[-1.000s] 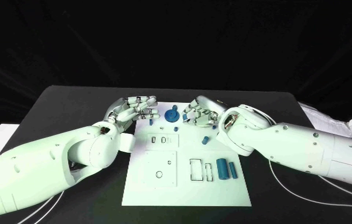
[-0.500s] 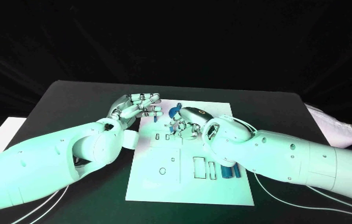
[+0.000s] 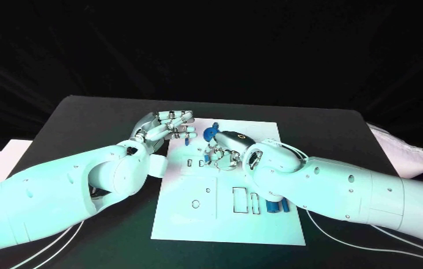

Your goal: Assemble the parts on the task board

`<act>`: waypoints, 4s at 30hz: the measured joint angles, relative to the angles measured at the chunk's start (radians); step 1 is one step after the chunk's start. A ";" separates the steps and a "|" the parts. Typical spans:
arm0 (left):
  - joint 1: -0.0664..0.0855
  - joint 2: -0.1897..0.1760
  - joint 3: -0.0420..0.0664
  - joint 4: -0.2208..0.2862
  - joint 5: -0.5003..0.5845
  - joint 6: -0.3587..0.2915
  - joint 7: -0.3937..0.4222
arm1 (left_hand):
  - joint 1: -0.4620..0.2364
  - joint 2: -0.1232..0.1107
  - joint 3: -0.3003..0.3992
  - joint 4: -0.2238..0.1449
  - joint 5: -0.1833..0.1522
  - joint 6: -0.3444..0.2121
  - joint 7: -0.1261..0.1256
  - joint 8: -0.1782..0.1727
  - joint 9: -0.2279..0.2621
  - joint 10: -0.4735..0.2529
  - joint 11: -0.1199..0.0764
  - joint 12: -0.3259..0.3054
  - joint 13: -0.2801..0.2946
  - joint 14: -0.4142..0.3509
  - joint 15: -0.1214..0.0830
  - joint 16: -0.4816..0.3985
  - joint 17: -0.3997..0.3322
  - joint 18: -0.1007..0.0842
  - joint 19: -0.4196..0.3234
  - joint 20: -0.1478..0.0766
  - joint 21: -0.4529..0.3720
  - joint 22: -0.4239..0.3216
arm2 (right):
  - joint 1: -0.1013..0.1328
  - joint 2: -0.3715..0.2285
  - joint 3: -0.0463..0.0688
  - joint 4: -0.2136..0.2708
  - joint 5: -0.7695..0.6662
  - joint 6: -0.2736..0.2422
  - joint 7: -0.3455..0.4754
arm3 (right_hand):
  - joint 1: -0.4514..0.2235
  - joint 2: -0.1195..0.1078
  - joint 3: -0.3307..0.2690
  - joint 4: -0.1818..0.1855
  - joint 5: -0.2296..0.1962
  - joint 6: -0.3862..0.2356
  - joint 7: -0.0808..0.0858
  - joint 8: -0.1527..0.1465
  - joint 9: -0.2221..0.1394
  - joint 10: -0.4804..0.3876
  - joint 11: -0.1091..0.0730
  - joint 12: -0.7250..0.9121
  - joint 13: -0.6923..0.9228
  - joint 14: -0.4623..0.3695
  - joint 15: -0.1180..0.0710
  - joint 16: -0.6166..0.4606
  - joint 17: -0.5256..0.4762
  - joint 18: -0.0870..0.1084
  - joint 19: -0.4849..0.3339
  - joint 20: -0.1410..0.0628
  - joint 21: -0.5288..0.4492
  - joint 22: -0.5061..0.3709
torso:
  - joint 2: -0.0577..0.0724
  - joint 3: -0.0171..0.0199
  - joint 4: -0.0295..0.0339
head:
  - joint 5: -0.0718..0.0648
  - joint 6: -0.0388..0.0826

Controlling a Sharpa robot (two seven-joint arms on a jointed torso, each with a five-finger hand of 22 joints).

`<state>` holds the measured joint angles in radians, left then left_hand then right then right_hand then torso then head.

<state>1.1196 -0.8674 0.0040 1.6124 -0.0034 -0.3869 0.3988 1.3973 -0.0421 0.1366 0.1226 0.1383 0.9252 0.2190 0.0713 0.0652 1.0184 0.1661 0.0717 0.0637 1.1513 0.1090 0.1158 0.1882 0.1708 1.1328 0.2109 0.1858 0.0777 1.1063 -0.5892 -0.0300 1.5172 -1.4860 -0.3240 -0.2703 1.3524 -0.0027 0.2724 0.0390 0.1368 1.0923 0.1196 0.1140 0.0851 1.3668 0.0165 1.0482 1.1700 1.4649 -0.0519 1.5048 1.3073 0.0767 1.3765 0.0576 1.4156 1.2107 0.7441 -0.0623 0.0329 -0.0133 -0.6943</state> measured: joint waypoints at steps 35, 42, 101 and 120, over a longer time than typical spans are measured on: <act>0.000 -0.001 0.000 0.000 0.001 0.000 0.000 | 0.000 0.000 -0.003 -0.003 0.000 0.004 -0.004 0.000 0.000 0.000 0.000 0.000 0.000 0.000 0.000 0.000 0.001 0.000 0.004 -0.004 0.000 -0.001 | 0.000 -0.022 -0.001 0.022 -0.021 0.040 -0.019 | -0.057 -0.057 -0.027 0.018 0.016 0.033 -0.023 -0.018 0.008 -0.016 0.004 -0.067 -0.042 0.000 0.000 0.000 0.000 0.000 0.000 0.001 -0.008 -0.007 | 0.000 -0.0015 0.0017 | 0.000 -0.010; 0.000 -0.001 0.000 0.000 0.001 0.000 -0.001 | 0.000 0.000 -0.003 -0.003 0.000 0.004 -0.004 0.000 0.000 0.000 0.000 0.000 0.000 0.000 0.000 0.000 0.001 0.000 0.004 -0.004 0.000 -0.001 | 0.000 -0.022 -0.002 0.023 -0.024 0.040 -0.021 | -0.070 -0.070 -0.039 0.025 0.028 0.022 -0.008 -0.032 0.005 -0.019 0.008 -0.079 -0.049 0.000 0.000 -0.004 0.000 0.000 -0.003 0.004 -0.008 -0.010 | 0.000 -0.0015 0.0016 | -0.001 -0.011; 0.073 0.000 -0.001 -0.002 -0.414 0.133 -0.514 | -0.137 0.029 -0.108 0.128 -0.008 0.165 -0.113 0.126 0.063 0.270 -0.146 0.420 0.398 0.313 -0.152 1.276 1.119 -0.047 0.294 -0.173 0.825 0.764 | 0.125 -0.353 0.010 0.213 0.286 -0.135 0.248 | -0.041 -0.077 -0.200 0.108 0.078 -0.088 0.019 -0.047 -0.019 -0.105 0.033 -0.175 -0.141 0.000 0.022 -0.046 0.001 0.000 -0.050 0.025 -0.065 -0.097 | -0.016 0.0124 -0.0157 | 0.002 -0.012; 0.171 0.159 -0.002 -0.095 -0.949 0.436 -1.003 | -0.235 0.090 -0.312 0.168 -0.082 0.035 -0.171 0.554 0.374 0.276 -0.183 1.075 1.007 0.314 -0.179 1.452 1.120 -0.127 0.332 -0.175 1.287 1.230 | 0.171 -0.436 0.009 0.176 0.546 -0.133 0.283 | -0.036 -0.071 -0.199 0.107 0.094 -0.088 0.019 -0.047 -0.019 -0.110 0.035 -0.175 -0.143 0.000 0.022 -0.054 0.000 0.000 -0.054 0.028 -0.069 -0.102 | -0.025 0.0181 -0.0270 | 0.011 -0.021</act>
<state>1.2904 -0.7080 0.0022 1.5172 -0.9525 0.0492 -0.6041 1.1618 0.0477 -0.1757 0.2907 0.0567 0.9600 0.0479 0.6255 0.4389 1.2945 -0.0170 1.1470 1.0712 1.4656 -0.0698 1.5679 1.3081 0.0441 1.4652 0.0356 1.4723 1.3082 1.2771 -1.0250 -0.0207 1.6931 -0.9404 -0.4567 0.0128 1.3165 -0.0742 0.0731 0.1464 0.2305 1.0039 0.1388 0.0672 0.0665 1.2568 0.0512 0.8732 1.0270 1.4646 -0.0304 1.4505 1.3077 0.0768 1.3229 0.0861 1.3470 1.1084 0.7190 -0.0442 0.0058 -0.0022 -0.7156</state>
